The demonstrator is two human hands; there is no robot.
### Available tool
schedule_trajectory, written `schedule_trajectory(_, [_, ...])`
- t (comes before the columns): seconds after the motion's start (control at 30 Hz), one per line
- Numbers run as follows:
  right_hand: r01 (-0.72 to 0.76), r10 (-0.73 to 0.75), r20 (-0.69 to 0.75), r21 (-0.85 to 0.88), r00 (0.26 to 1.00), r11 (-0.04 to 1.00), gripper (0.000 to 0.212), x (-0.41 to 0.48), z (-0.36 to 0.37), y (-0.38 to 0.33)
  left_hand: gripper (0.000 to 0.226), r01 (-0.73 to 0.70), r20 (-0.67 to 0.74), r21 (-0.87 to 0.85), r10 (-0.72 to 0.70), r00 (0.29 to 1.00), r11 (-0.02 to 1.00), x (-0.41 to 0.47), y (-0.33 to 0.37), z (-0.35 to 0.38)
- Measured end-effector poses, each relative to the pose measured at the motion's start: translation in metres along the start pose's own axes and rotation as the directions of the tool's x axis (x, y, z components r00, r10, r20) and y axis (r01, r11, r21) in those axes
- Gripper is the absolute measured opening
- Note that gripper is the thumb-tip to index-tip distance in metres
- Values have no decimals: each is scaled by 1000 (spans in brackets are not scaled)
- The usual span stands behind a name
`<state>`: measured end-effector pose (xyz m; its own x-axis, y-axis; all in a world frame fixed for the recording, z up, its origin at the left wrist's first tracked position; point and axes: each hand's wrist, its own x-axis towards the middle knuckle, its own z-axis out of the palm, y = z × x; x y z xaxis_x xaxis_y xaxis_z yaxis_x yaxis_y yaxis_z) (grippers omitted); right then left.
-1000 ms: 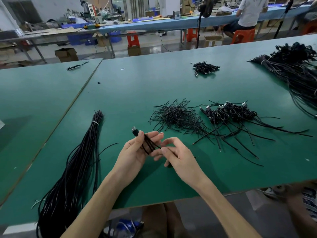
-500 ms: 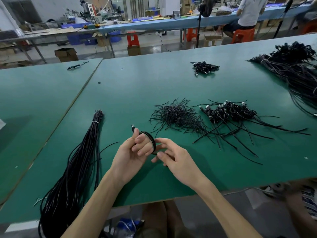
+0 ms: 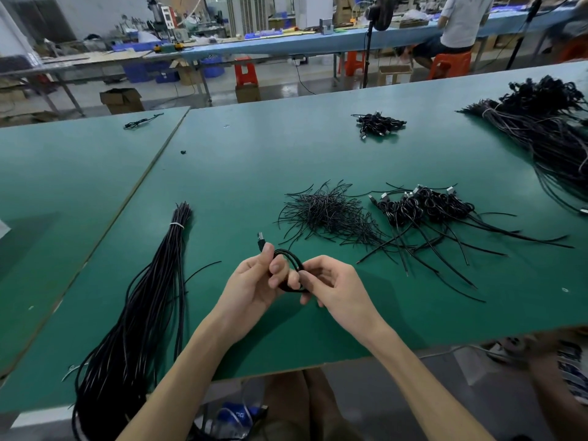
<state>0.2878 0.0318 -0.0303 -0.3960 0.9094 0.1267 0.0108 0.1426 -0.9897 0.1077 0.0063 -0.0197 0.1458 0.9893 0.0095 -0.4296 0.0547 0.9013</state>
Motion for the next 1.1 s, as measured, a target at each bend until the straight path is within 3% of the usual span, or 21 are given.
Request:
schedule_trajectory(0.13, [6, -4, -64, 31, 998, 999, 3, 0, -1, -1, 44, -76, -104, 222, 102, 989, 972, -1, -4, 0])
schedule_trajectory(0.27, [2, 2, -87, 49, 996, 999, 3, -2, -3, -1, 54, -49, -147, 391, 115, 982, 919, -3, -3, -1])
schedule_trajectory(0.47, [-5, 7, -100, 20, 995, 1000, 4, -2, -4, 2, 44, -52, -41, 249, 64, 997, 967, -3, -3, -7])
schedule_trajectory(0.67, [27, -43, -106, -147, 993, 989, 28, -2, 1, 3, 38, -93, -65, 282, 116, 991, 955, -1, -5, -7])
schedule_trajectory(0.77, [86, -98, -17, -344, 995, 935, 61, -3, 5, 1, 36, -112, -140, 339, 168, 976, 934, 0, -6, -7])
schedule_trajectory(0.87, [116, -107, 45, -405, 993, 907, 91, -5, 9, 2, 38, -146, -225, 396, 250, 942, 907, 0, -6, -12])
schedule_trajectory(1.1, [268, -256, 93, -488, 962, 831, 81, -9, 12, 2, 36, -234, -531, 390, 426, 733, 890, 4, -4, -22])
